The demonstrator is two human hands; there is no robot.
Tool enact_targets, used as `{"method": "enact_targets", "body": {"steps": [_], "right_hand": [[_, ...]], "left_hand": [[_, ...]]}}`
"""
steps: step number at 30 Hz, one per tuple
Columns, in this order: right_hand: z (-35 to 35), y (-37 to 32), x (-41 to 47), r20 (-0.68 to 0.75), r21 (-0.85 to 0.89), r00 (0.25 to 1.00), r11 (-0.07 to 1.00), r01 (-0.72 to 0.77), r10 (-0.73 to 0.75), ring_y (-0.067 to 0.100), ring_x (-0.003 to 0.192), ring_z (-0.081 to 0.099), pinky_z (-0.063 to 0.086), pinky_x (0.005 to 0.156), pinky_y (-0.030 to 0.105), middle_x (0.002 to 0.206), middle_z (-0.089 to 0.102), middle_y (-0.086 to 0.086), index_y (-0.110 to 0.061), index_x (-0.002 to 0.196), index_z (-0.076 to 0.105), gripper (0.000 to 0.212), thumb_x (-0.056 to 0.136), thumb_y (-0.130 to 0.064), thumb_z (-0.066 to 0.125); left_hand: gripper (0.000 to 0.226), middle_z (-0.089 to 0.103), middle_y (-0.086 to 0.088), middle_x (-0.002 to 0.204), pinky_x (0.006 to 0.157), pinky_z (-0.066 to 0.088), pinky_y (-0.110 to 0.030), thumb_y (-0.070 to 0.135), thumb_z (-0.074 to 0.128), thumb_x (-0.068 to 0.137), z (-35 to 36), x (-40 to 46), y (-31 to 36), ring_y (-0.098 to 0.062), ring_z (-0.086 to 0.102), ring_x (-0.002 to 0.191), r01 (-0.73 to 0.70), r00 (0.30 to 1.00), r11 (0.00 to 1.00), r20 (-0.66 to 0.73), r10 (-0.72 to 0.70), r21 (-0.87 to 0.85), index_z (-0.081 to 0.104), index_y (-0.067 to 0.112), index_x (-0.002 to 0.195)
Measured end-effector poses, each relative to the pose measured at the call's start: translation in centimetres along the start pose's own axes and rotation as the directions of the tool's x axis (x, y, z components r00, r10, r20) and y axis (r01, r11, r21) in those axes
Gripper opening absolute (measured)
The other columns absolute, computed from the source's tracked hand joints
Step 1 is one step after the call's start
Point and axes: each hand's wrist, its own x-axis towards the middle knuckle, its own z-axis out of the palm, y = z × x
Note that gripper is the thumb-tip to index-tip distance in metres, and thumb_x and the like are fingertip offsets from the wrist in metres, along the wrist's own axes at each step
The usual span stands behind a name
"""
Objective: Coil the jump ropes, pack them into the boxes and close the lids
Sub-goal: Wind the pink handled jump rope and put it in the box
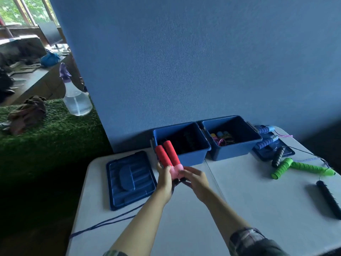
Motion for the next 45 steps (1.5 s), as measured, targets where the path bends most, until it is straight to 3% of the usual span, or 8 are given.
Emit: {"method": "enact_targets", "body": {"steps": [18, 23, 27, 33, 36, 40, 43, 45], "right_hand": [[0.8, 0.2, 0.0, 0.05, 0.178, 0.999, 0.984, 0.001, -0.01, 0.027, 0.08, 0.066, 0.055, 0.079, 0.036, 0.09, 0.069, 0.017, -0.016, 0.105, 0.068, 0.033, 0.076, -0.002, 0.072], [0.5, -0.1, 0.1, 0.065, 0.18, 0.998, 0.983, -0.021, 0.009, 0.03, 0.08, 0.064, 0.056, 0.074, 0.038, 0.093, 0.068, 0.018, -0.017, 0.105, 0.07, 0.038, 0.075, 0.005, 0.067], [0.6, -0.4, 0.2, 0.073, 0.155, 0.997, 0.988, -0.025, 0.014, 0.029, 0.081, 0.065, 0.057, 0.076, 0.039, 0.093, 0.067, 0.017, -0.019, 0.103, 0.07, 0.037, 0.072, 0.0, 0.075], [-0.3, -0.5, 0.5, 0.093, 0.152, 0.996, 0.988, -0.025, 0.01, 0.031, 0.084, 0.067, 0.057, 0.076, 0.042, 0.099, 0.068, 0.021, -0.009, 0.107, 0.068, 0.04, 0.07, 0.006, 0.074], [-1.3, -1.1, 0.8, 0.122, 0.043, 0.992, 0.998, -0.047, 0.041, 0.029, 0.083, 0.066, 0.056, 0.072, 0.039, 0.104, 0.066, 0.021, -0.01, 0.115, 0.065, 0.048, 0.071, 0.004, 0.074], [-2.9, -2.7, 0.8, 0.218, -0.117, 0.971, 0.99, -0.078, 0.103, 0.027, 0.083, 0.064, 0.056, 0.077, 0.041, 0.097, 0.067, 0.017, -0.012, 0.112, 0.067, 0.047, 0.068, 0.003, 0.072], [-3.9, -4.1, 0.8, 0.268, -0.171, 0.955, 0.982, -0.082, 0.126, 0.027, 0.084, 0.064, 0.056, 0.072, 0.037, 0.096, 0.066, 0.017, -0.014, 0.107, 0.069, 0.041, 0.073, 0.009, 0.067], [-4.7, -5.0, 1.0, 0.267, -0.212, 0.95, 0.971, -0.107, 0.163, 0.027, 0.085, 0.063, 0.056, 0.07, 0.036, 0.103, 0.064, 0.019, -0.011, 0.115, 0.065, 0.044, 0.076, 0.011, 0.063]], "left_hand": [[0.016, 0.064, -0.015, 0.085, 0.052, 0.047, -0.028, 0.017, 0.031, 0.099, 0.3, -0.3, 0.8, -0.026, 0.061, 0.073, 0.168, 0.986, 0.982, 0.024, -0.167, -0.085, 0.046, 0.022, 0.095], [0.027, 0.071, -0.016, 0.082, 0.091, 0.048, -0.051, 0.029, 0.028, 0.103, 0.5, -0.6, 1.3, -0.038, 0.064, 0.09, 0.156, 0.985, 0.984, 0.084, -0.149, -0.085, 0.05, 0.014, 0.105], [0.032, 0.071, -0.011, 0.066, 0.08, 0.049, -0.043, 0.029, 0.024, 0.104, 0.7, -0.9, 1.5, -0.029, 0.066, 0.073, 0.152, 0.985, 0.984, 0.092, -0.143, -0.092, 0.052, 0.016, 0.095], [0.06, 0.062, -0.022, 0.121, 0.095, 0.049, -0.049, 0.053, 0.044, 0.086, 0.1, 0.5, 0.5, -0.037, 0.063, 0.109, 0.221, 0.974, 0.974, 0.066, -0.217, -0.057, 0.043, 0.02, 0.136], [0.081, 0.041, -0.013, 0.14, 0.102, 0.039, -0.04, 0.051, 0.06, 0.068, 0.4, 0.1, 1.6, -0.031, 0.048, 0.124, 0.022, 0.986, 0.977, -0.168, 0.015, 0.214, 0.036, 0.023, 0.14], [0.082, 0.022, 0.002, 0.153, 0.115, 0.005, -0.057, 0.058, 0.057, 0.07, -1.5, 1.4, 2.7, -0.017, 0.017, 0.143, -0.434, 0.85, 0.382, 0.231, 0.472, 0.816, 0.032, 0.027, 0.142], [0.086, 0.02, 0.008, 0.157, 0.11, -0.017, -0.055, 0.084, 0.024, 0.074, -3.3, 2.3, 3.8, -0.011, 0.004, 0.147, -0.644, 0.687, -0.212, 0.678, 0.262, 0.735, 0.032, 0.031, 0.142], [0.1, 0.035, 0.005, 0.149, 0.109, -0.02, -0.057, 0.092, 0.016, 0.068, -3.9, 2.7, 4.7, -0.013, 0.016, 0.146, -0.678, 0.6, -0.432, 0.788, 0.142, 0.594, 0.033, 0.028, 0.142]]}}
